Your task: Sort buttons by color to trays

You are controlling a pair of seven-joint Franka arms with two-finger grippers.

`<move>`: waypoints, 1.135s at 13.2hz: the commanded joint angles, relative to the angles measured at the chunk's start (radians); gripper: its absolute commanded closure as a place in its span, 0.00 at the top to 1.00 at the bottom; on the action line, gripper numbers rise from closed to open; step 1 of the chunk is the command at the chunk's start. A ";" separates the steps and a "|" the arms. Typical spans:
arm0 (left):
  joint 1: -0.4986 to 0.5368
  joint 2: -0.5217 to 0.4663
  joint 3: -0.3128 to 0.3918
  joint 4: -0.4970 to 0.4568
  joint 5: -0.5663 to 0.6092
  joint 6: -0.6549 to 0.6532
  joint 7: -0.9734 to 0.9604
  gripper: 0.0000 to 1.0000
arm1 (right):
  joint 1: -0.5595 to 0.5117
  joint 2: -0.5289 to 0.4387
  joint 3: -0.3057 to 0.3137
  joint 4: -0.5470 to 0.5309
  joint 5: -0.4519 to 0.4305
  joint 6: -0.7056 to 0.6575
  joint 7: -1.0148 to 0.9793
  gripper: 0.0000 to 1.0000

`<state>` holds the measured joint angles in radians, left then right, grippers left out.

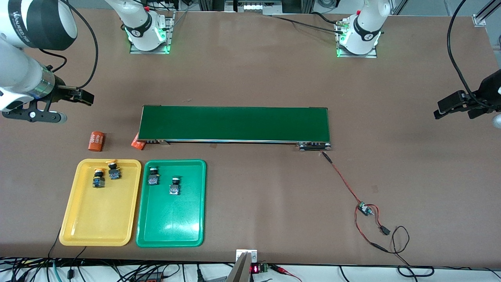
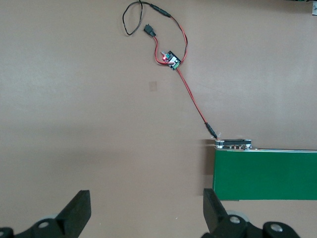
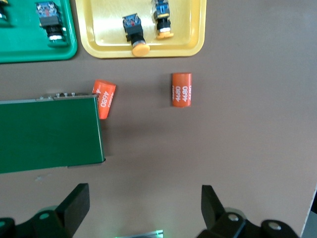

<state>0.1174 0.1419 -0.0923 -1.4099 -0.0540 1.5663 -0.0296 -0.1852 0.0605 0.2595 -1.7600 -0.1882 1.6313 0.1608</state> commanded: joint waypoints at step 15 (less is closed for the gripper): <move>-0.004 -0.007 -0.003 0.012 0.020 -0.017 -0.001 1.00 | -0.137 0.030 -0.034 0.076 0.165 0.048 -0.158 1.00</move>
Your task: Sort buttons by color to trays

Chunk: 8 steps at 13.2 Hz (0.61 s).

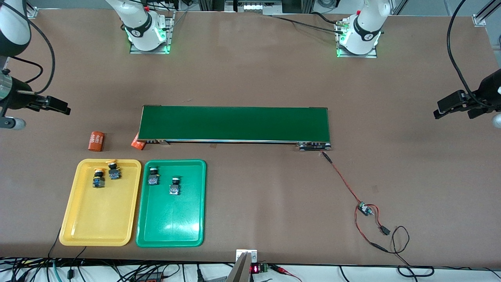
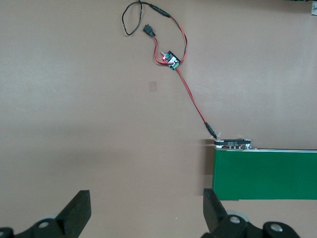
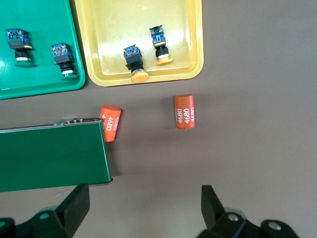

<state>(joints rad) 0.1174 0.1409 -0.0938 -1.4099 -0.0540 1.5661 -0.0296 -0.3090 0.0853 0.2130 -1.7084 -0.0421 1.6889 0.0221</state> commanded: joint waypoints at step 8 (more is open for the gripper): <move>-0.004 -0.007 -0.007 0.014 0.020 -0.017 0.003 1.00 | -0.001 -0.058 0.020 0.070 0.022 -0.187 0.004 1.00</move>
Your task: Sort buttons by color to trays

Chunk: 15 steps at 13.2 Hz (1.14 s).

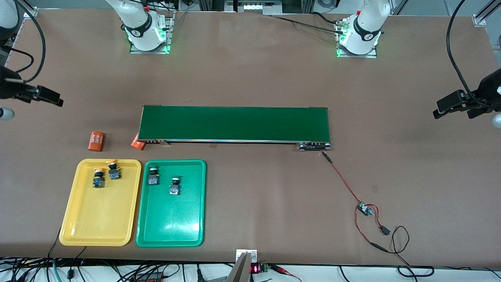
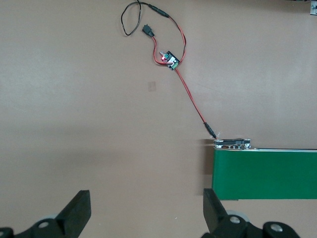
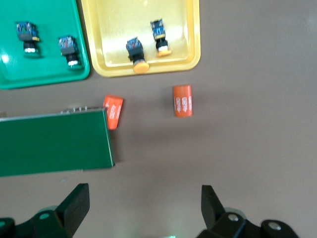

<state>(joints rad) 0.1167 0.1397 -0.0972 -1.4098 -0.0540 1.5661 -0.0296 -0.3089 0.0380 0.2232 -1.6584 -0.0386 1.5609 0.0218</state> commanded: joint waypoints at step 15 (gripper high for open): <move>-0.002 -0.008 -0.004 0.014 0.022 -0.015 0.003 1.00 | 0.241 -0.064 -0.197 0.019 0.017 -0.125 -0.005 1.00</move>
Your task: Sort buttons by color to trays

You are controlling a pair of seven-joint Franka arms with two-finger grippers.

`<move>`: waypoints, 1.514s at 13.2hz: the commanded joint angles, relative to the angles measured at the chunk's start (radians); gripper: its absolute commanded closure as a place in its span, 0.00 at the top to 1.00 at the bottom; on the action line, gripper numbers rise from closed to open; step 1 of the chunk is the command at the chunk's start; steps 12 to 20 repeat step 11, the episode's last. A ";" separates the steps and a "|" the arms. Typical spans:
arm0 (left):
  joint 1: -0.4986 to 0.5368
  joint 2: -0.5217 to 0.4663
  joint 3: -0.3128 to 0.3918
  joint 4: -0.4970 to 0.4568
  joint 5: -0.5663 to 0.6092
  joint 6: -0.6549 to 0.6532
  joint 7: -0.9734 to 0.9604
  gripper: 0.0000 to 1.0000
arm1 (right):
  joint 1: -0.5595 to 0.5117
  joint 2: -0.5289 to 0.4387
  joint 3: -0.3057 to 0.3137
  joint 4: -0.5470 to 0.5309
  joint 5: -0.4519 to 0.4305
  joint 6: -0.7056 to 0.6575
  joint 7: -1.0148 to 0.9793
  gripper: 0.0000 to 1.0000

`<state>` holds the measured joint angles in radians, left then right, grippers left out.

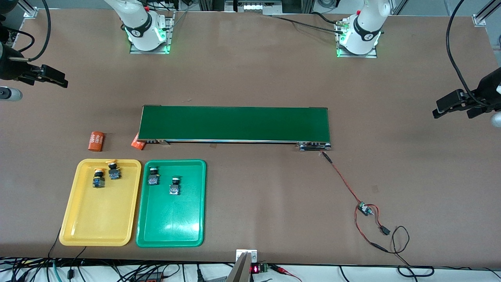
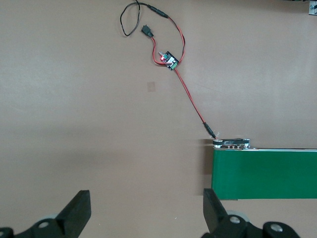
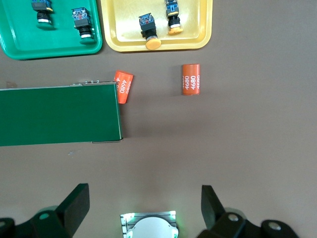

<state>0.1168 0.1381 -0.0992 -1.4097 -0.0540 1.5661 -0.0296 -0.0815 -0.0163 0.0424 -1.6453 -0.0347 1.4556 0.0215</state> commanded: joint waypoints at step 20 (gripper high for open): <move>-0.002 -0.005 -0.002 0.014 0.022 -0.014 0.003 1.00 | 0.011 0.030 -0.018 0.009 0.004 -0.006 0.032 1.00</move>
